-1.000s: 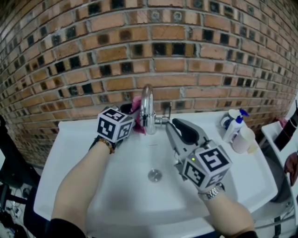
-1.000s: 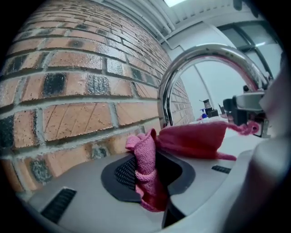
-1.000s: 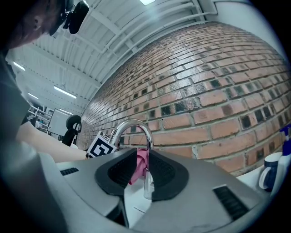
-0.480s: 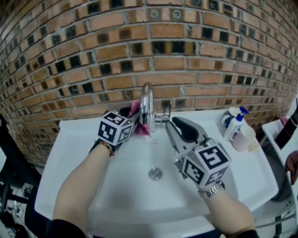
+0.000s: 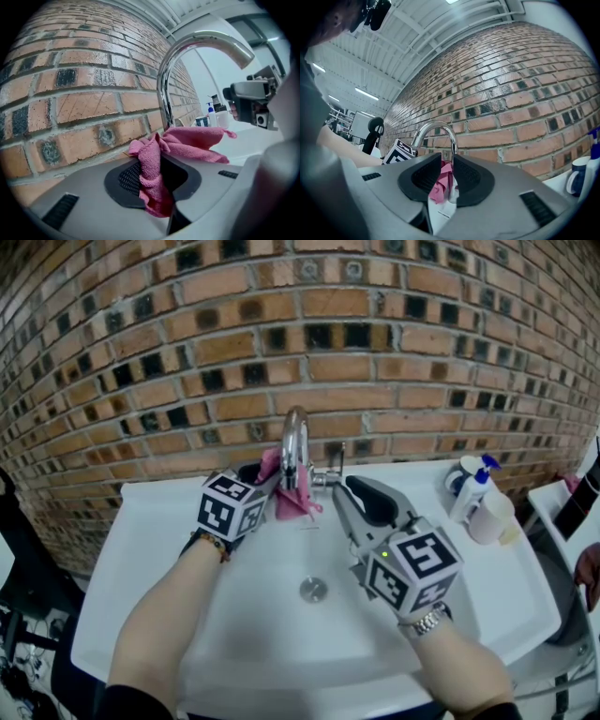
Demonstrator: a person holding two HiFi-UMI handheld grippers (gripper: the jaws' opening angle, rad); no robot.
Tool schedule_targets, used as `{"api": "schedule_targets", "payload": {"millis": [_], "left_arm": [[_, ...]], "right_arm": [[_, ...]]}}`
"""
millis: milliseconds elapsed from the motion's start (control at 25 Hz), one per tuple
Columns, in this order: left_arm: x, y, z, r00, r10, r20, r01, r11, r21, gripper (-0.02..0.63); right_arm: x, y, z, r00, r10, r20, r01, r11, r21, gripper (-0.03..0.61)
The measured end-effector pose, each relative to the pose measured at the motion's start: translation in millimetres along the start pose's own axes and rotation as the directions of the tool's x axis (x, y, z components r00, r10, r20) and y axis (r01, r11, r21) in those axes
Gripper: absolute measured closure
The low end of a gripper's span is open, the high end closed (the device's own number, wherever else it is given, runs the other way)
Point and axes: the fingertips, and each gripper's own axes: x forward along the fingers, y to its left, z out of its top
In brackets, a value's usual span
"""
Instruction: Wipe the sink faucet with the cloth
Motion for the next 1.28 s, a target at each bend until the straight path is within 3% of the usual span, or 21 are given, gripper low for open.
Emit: {"api": "schedule_targets", "payload": {"millis": [880,1280], "left_arm": [[6.6,-26.3,-54.7,0.990,-0.028,-0.140,0.030,0.999,0.011,0.534],[-0.3,-36.1,-56.9,0.990,-0.041,-0.138,0.051,0.996,0.072,0.534]], "right_arm": [[0.2,-0.8,-4.4,1.000,-0.003,-0.014,0.003,1.000,-0.002,0.486],[0.1,-1.0,-4.7,1.000,-0.003,-0.012,0.003,1.000,-0.002,0.486]]}}
